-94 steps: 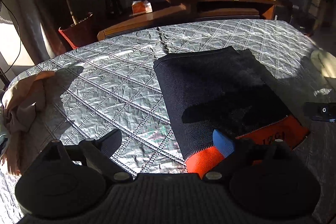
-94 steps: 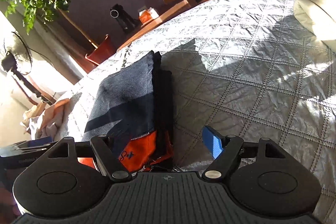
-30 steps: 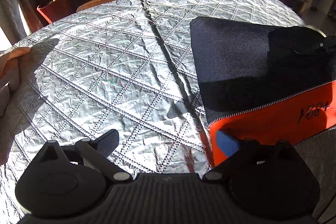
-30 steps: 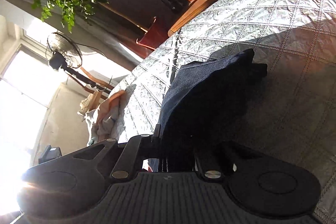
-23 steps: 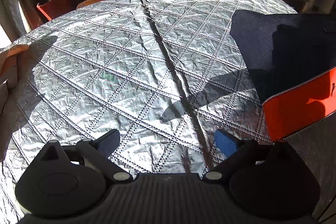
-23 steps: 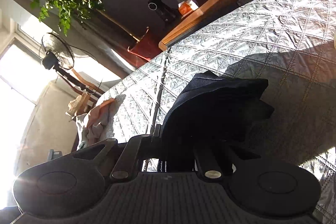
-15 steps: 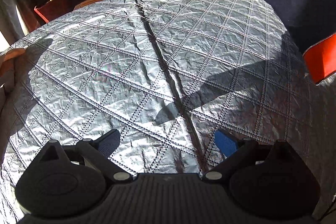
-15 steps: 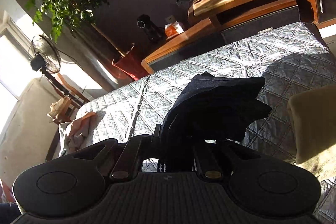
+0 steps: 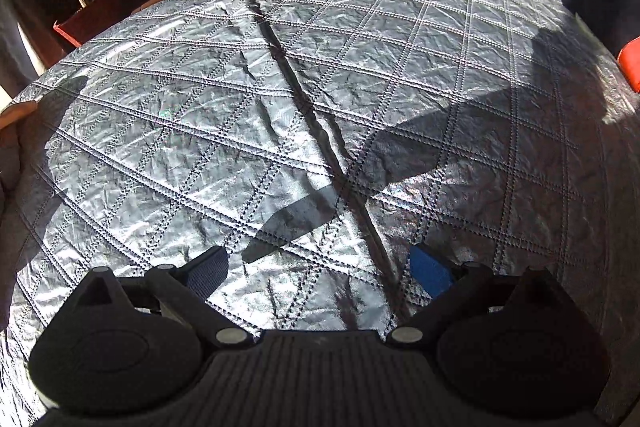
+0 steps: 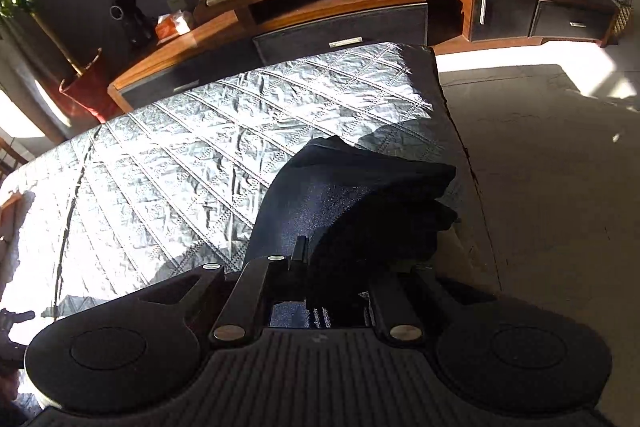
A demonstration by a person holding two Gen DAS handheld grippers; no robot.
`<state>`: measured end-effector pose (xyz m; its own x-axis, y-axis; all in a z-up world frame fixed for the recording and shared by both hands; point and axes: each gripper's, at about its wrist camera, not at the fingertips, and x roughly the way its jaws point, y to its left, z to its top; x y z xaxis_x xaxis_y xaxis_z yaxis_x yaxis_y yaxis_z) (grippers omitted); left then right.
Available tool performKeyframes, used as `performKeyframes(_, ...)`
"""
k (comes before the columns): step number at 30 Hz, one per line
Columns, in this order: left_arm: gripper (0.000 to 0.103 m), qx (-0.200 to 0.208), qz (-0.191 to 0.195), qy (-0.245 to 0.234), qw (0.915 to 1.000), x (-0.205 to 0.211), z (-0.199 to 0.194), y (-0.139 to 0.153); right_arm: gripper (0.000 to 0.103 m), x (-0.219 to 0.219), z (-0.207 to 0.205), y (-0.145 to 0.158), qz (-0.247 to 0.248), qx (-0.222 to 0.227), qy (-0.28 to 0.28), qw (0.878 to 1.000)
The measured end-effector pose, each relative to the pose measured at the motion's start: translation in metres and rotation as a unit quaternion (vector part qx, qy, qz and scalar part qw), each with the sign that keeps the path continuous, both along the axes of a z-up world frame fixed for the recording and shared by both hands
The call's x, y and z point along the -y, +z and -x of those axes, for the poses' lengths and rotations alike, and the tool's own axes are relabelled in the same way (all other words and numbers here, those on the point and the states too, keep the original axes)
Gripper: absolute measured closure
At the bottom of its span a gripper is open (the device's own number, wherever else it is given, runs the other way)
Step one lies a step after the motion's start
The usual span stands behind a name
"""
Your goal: Fold clothes
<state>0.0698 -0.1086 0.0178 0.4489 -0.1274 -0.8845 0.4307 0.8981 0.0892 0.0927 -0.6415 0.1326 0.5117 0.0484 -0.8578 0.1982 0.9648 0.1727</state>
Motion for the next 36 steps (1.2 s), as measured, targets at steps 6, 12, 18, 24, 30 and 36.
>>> performKeyframes(6,0.005,0.001,-0.002,-0.005,1.0000,-0.007,0.001,0.001,0.090,-0.002,-0.004,-0.039,0.104,-0.037,-0.010,0.994)
performKeyframes(12,0.006,0.003,-0.001,-0.010,0.9999,-0.003,0.003,0.004,0.077,-0.022,-0.004,-0.081,0.203,-0.070,-0.015,0.977)
performKeyframes(18,0.006,0.007,0.005,-0.012,0.9999,-0.001,0.004,0.009,0.052,-0.013,0.004,-0.070,0.206,-0.052,-0.095,0.972)
performKeyframes(24,0.006,0.006,0.006,-0.011,0.9999,-0.001,0.004,0.010,0.067,-0.027,0.022,-0.034,0.195,0.112,-0.139,0.964)
performKeyframes(30,0.006,0.006,0.003,-0.016,0.9998,0.000,0.005,0.009,0.063,-0.035,-0.012,-0.059,0.160,0.083,-0.132,0.975)
performKeyframes(36,0.006,0.004,0.000,-0.019,0.9998,0.001,0.006,0.007,0.066,-0.029,0.000,-0.098,0.103,0.060,-0.164,0.979)
